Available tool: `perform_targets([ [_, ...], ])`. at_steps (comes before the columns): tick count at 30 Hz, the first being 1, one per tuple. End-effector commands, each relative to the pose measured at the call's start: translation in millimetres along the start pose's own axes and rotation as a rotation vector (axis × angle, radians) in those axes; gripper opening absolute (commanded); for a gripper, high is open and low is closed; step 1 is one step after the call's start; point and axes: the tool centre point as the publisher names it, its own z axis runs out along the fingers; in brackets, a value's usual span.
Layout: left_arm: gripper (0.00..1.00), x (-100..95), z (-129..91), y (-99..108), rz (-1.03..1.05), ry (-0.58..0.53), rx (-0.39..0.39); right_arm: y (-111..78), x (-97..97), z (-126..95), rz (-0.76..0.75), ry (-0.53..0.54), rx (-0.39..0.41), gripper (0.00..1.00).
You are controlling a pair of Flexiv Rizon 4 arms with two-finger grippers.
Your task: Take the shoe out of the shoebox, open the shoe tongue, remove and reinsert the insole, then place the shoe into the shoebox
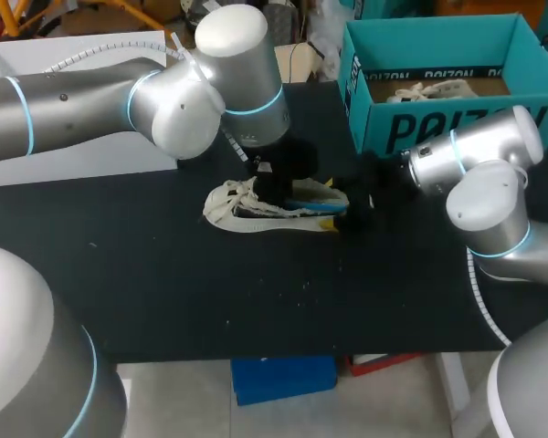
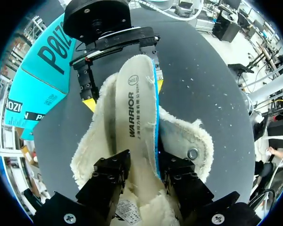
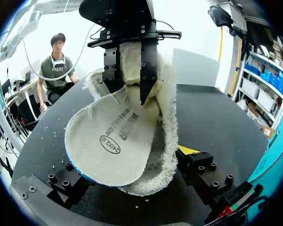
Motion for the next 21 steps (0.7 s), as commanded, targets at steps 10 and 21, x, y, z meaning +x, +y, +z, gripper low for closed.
perform_targets([
  [10, 0.45, -1.4, 10.8, -15.4, 0.029, -0.073, 0.021, -2.5, -1.5, 1.2, 0.000, 0.000, 0.002, 0.00],
  [21, 0.47, -15.6, 20.4, -32.5, 0.055, -0.104, 0.027, -2.5, -1.5, 1.2, 0.000, 0.000, 0.002, 0.00],
])
